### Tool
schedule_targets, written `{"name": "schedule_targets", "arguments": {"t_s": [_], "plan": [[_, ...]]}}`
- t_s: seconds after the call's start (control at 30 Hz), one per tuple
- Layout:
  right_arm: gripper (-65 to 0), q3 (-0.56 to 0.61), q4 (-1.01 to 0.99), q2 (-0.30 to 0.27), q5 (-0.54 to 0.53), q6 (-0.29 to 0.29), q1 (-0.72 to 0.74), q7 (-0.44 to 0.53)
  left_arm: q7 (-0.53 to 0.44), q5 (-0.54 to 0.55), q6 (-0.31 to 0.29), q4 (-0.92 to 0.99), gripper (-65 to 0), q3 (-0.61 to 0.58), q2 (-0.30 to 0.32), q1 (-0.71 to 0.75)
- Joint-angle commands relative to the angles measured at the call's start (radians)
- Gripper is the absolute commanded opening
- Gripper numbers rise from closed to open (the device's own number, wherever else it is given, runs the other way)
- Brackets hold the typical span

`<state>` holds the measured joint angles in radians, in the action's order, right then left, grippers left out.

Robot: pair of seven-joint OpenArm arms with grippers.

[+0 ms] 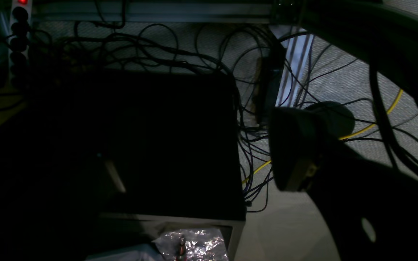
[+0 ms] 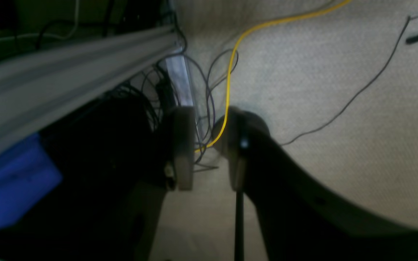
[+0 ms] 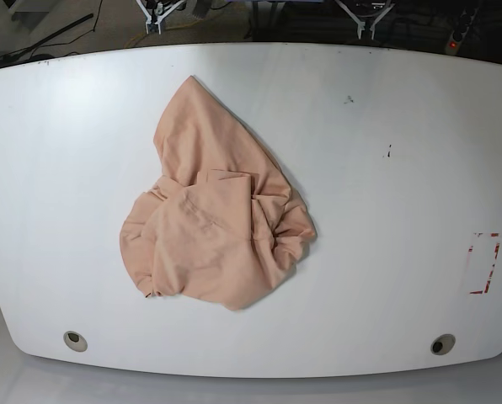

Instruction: Fold the T-shirt properly

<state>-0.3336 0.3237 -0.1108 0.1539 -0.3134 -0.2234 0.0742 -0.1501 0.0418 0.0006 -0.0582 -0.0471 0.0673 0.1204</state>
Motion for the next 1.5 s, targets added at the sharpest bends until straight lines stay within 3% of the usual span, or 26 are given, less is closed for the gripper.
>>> {"name": "schedule_targets", "arguments": {"t_s": [0.0, 0.03, 0.43, 0.57, 0.93, 1.2, 1.47], "plan": [[-51.2, -0.011, 0.125, 0.005, -0.002, 0.004, -0.058, 0.025, -0.051, 0.008, -0.001, -0.016, -17.0, 0.002, 0.006, 0.040], [-50.6, 0.000, -0.004, 0.007, -0.001, 0.006, -0.004, 0.016, -0.004, 0.002, 0.003, -0.016, -16.7, -0.001, 0.006, 0.034], [-50.9, 0.000, -0.005, 0.007, -0.001, 0.006, 0.008, 0.016, -0.006, 0.002, 0.002, -0.022, -16.9, 0.002, 0.006, 0.038], [-51.0, 0.000, 0.013, 0.007, -0.001, 0.006, -0.029, 0.032, -0.004, 0.002, 0.002, -0.171, -16.9, 0.003, 0.006, 0.127], [-51.0, 0.000, 0.329, 0.050, -0.003, 0.000, -0.235, 0.002, 0.001, 0.000, 0.002, -0.516, -17.1, 0.005, 0.009, 0.358], [-51.0, 0.000, 0.598, 0.095, -0.009, 0.000, -0.414, -0.001, 0.001, 0.002, 0.002, -0.776, -17.2, 0.008, 0.047, 0.525], [-51.2, -0.005, 0.891, 0.141, -0.012, 0.000, -0.621, -0.001, 0.002, 0.000, 0.002, -1.147, -16.9, 0.120, 0.058, 0.769]]}}
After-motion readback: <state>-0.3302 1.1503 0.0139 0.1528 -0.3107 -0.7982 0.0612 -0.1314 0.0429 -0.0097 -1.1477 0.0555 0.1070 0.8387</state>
